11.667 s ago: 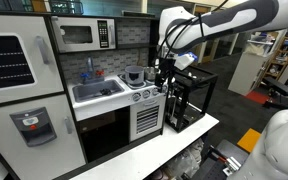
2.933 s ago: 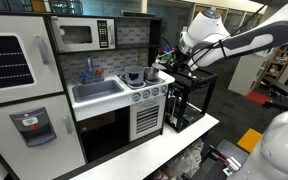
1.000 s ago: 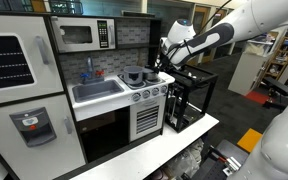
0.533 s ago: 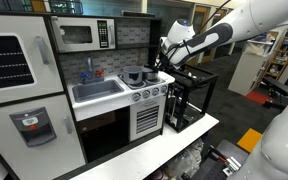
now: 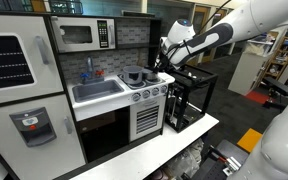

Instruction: Use the lid in the sink to cover the silver pot

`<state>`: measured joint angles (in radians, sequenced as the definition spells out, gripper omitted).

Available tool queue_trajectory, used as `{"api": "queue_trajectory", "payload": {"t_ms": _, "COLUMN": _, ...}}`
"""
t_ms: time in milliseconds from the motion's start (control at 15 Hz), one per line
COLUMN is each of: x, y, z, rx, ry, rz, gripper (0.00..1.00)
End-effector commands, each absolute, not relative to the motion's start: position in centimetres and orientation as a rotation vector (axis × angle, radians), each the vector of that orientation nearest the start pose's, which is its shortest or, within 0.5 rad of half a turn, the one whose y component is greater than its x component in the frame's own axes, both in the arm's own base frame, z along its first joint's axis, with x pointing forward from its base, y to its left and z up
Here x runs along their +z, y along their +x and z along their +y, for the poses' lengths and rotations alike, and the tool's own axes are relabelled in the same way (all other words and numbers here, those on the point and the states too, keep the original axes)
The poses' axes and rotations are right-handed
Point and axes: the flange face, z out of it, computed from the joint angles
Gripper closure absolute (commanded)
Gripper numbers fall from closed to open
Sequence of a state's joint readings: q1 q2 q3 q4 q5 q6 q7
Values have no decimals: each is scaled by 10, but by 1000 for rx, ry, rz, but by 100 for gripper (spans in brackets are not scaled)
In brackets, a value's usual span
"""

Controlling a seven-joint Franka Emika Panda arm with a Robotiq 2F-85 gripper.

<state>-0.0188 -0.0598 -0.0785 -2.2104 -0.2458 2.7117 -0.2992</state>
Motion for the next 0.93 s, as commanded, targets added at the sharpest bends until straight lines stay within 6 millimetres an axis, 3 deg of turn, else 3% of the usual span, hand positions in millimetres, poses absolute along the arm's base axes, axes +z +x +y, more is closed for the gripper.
{"api": "queue_trajectory", "payload": {"t_ms": 0, "x": 468, "y": 552, "z": -48, "rx": -891, "ry": -3216, "rz": -615, "gripper": 14}}
{"api": "queue_trajectory", "payload": {"t_ms": 133, "x": 470, "y": 552, "z": -47, "rx": -884, "ry": -3219, "rz": -604, "gripper": 2}}
{"api": "queue_trajectory", "payload": {"t_ms": 400, "x": 484, "y": 546, "z": -31, "rx": -805, "ry": -3233, "rz": -564, "gripper": 0}}
{"api": "queue_trajectory", "payload": {"t_ms": 867, "x": 533, "y": 517, "z": 38, "rx": -718, "ry": -3246, "rz": -451, "gripper": 0}}
